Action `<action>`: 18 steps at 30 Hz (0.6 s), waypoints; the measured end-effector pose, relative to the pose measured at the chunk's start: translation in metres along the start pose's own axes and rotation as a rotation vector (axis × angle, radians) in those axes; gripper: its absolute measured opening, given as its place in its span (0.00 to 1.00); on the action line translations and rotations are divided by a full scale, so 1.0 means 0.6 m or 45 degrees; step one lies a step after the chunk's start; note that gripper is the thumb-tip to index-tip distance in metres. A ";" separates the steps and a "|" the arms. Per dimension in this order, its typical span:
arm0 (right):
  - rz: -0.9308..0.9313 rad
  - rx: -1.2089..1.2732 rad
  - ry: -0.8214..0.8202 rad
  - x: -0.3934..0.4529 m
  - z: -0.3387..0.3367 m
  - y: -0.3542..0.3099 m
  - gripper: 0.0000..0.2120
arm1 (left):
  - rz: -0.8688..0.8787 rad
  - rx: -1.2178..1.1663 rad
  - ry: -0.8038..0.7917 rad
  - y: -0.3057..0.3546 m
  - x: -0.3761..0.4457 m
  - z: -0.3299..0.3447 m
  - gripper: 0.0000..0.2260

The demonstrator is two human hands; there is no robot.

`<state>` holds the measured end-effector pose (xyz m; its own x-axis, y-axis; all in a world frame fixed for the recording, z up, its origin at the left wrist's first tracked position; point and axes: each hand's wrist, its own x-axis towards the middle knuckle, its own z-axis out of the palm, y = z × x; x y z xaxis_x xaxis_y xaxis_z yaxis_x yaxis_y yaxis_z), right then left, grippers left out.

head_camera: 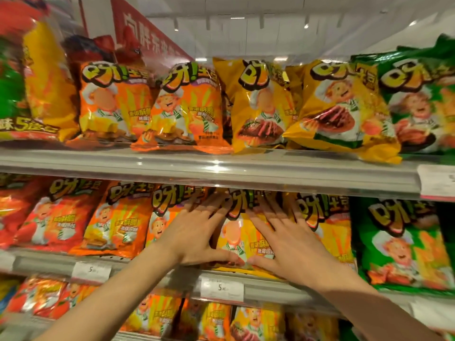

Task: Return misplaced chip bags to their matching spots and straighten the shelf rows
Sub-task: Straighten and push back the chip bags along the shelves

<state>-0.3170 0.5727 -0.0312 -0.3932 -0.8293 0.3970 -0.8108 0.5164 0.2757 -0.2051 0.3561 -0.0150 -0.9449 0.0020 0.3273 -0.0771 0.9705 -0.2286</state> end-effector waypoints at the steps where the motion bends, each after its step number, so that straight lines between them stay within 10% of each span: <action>1: -0.004 -0.017 -0.006 0.001 0.001 0.001 0.45 | 0.012 0.019 0.039 -0.002 0.000 0.002 0.53; 18: -0.015 -0.105 -0.036 0.014 0.006 0.006 0.48 | 0.129 0.079 0.192 -0.010 -0.010 0.032 0.42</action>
<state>-0.3249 0.5671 -0.0303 -0.3968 -0.8406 0.3686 -0.7775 0.5213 0.3518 -0.2050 0.3459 -0.0336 -0.8908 0.1399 0.4322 -0.0075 0.9467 -0.3220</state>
